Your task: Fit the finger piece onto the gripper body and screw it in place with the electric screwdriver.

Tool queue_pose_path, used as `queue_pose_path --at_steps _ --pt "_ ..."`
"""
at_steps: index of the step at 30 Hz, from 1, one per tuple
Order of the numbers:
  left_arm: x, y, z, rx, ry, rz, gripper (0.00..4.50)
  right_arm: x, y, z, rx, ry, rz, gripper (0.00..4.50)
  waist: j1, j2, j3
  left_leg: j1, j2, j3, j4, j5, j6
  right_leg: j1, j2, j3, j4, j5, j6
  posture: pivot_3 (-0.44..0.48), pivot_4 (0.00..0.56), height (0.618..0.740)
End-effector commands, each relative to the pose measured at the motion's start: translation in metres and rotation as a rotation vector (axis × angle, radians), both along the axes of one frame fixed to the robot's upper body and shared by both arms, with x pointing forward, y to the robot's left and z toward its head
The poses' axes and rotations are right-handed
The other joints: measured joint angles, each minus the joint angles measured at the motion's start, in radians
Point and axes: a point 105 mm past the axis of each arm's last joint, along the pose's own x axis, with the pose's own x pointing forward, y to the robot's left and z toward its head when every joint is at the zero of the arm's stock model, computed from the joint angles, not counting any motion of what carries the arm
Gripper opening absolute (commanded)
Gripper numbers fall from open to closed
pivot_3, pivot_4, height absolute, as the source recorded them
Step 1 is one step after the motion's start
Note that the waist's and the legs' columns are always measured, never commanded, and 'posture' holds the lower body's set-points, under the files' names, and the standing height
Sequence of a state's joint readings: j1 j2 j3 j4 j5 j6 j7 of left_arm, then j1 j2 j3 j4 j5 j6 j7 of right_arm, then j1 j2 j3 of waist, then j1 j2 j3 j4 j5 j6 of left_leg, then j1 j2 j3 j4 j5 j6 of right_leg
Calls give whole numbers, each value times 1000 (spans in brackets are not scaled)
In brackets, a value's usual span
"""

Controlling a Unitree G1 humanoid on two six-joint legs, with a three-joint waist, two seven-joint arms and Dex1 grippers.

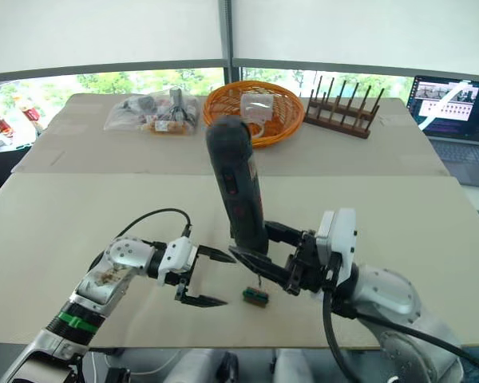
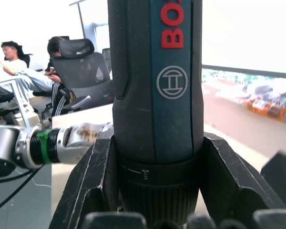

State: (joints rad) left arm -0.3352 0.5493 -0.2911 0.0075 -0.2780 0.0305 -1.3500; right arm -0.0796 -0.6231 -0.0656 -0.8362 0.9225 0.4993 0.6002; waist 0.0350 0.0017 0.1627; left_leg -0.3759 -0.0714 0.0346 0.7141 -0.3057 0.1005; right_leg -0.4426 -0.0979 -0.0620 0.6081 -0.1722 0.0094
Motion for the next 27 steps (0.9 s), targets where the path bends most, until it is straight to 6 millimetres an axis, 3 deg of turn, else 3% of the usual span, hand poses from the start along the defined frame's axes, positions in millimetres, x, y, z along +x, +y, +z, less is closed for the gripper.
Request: queue_pose_path --at_steps 1,13,27 --pt "0 1 13 -34 -36 25 4500 -8 4 25 24 -62 82 1909 0 0 0 0 0 0 0 0 0 0 0 0 0 0 0 0 150 740" --pt "19 29 21 -30 -98 203 4500 18 23 70 12 -53 274 1909 -8 0 0 -2 0 0 0 0 1 -1 -2 -1 0 0 0 0 150 740" --pt "51 33 32 -52 -162 296 4500 54 55 98 5 -66 314 1909 -25 0 0 -12 -1 3 1 1 -1 -14 0 -5 4 1 -1 0 150 740"
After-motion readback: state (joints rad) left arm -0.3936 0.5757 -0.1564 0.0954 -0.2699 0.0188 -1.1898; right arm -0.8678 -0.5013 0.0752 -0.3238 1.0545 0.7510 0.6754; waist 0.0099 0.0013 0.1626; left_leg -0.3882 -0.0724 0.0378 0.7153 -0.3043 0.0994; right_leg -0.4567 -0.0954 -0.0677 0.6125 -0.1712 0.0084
